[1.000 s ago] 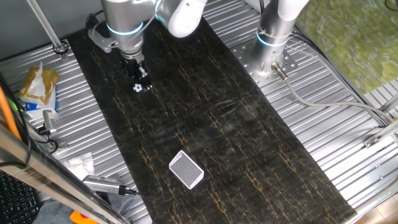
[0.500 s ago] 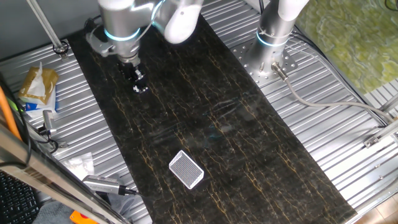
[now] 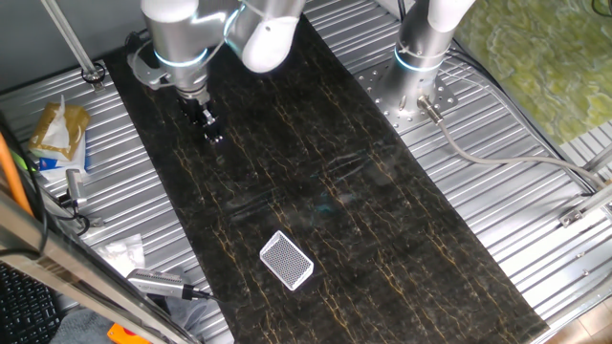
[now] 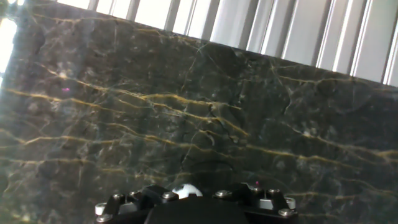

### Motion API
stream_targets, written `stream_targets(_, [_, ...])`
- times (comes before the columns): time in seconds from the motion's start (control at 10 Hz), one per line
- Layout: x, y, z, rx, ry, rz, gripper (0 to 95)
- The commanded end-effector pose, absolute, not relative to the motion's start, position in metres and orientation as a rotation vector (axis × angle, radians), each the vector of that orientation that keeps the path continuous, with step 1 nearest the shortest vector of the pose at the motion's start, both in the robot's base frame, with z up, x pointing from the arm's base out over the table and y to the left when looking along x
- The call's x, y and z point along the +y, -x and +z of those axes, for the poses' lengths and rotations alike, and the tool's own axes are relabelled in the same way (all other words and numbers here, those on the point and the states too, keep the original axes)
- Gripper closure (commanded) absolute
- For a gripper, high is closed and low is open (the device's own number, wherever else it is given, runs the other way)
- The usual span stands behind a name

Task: Push the soccer ball into the goal

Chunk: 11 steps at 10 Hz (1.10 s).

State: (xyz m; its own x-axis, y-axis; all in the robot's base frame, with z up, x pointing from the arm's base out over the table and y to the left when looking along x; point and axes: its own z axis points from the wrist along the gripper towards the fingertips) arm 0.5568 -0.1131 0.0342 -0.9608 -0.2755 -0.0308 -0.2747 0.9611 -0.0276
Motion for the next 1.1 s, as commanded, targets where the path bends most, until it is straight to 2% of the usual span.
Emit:
stream_targets(0.1, [-0.111, -0.559, 0.033, 3.069, 0.449, 0.053, 0.0])
stream_targets(1.1, [-0.103, -0.539, 0.019, 3.076, 0.392, 0.142, 0.0])
